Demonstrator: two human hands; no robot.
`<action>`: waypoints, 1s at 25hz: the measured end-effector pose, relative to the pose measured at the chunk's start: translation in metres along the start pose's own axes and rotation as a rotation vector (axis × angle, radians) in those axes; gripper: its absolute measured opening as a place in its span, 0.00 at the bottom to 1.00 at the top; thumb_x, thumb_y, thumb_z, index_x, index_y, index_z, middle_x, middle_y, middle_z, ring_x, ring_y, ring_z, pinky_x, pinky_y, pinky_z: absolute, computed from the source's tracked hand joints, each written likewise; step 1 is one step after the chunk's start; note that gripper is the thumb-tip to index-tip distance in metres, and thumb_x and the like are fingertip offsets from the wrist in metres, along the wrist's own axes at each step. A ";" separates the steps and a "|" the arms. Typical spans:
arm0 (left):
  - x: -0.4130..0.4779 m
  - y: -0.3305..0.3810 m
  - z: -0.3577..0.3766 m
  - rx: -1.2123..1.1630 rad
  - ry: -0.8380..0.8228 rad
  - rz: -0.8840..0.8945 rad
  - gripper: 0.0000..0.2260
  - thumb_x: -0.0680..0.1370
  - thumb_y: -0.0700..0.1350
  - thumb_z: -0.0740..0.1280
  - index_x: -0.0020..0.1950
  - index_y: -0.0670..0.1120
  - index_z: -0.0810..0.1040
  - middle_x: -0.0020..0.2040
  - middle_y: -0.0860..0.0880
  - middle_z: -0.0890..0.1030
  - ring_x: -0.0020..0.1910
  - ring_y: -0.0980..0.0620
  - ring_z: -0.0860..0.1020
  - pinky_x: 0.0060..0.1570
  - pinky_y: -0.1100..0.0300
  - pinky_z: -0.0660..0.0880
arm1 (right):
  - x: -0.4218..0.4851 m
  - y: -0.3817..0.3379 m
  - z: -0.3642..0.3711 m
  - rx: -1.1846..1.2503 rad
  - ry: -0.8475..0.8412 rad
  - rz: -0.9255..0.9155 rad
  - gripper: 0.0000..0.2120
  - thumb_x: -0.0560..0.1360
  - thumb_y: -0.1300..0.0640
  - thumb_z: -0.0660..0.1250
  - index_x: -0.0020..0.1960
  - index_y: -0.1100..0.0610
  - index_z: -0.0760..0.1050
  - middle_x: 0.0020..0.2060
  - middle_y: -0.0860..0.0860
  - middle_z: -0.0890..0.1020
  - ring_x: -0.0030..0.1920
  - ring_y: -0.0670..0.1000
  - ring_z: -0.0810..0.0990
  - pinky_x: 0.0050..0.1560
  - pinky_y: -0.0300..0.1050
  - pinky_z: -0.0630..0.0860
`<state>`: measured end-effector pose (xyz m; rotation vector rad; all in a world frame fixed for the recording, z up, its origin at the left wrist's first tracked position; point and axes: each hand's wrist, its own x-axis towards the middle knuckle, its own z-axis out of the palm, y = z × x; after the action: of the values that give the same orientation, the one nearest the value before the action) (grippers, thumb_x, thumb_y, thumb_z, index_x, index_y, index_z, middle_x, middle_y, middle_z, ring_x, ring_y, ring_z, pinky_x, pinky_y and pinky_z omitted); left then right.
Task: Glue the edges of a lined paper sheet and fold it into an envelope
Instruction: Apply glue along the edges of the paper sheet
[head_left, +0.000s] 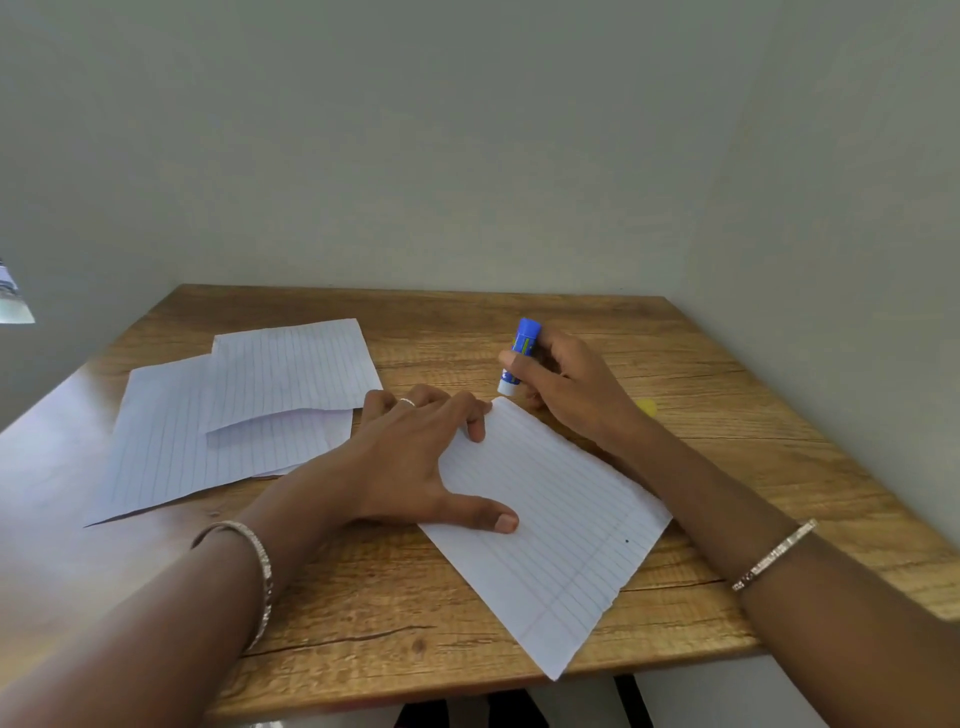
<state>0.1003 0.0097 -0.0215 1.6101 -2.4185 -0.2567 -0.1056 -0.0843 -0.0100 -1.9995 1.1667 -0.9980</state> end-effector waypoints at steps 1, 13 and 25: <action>0.000 0.001 -0.001 0.002 0.000 -0.007 0.37 0.59 0.84 0.58 0.57 0.61 0.64 0.73 0.62 0.68 0.70 0.56 0.62 0.65 0.49 0.52 | -0.001 0.000 0.001 -0.077 0.000 -0.049 0.12 0.80 0.47 0.68 0.49 0.57 0.78 0.42 0.60 0.83 0.37 0.51 0.79 0.45 0.48 0.80; 0.001 0.005 -0.004 0.072 -0.045 -0.010 0.48 0.60 0.83 0.53 0.77 0.64 0.57 0.78 0.62 0.63 0.75 0.54 0.58 0.70 0.46 0.50 | -0.005 0.002 0.006 -0.239 -0.004 -0.220 0.09 0.81 0.54 0.67 0.48 0.60 0.75 0.39 0.57 0.81 0.38 0.54 0.77 0.43 0.48 0.74; 0.005 0.005 0.000 0.087 -0.013 0.014 0.48 0.60 0.83 0.54 0.76 0.62 0.60 0.79 0.63 0.57 0.75 0.53 0.58 0.68 0.47 0.52 | -0.007 0.002 0.003 -0.198 -0.026 -0.221 0.09 0.81 0.52 0.69 0.49 0.58 0.77 0.40 0.56 0.83 0.38 0.50 0.79 0.43 0.43 0.75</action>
<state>0.0944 0.0071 -0.0201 1.6312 -2.4823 -0.1619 -0.1067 -0.0785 -0.0155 -2.3314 1.0831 -0.9919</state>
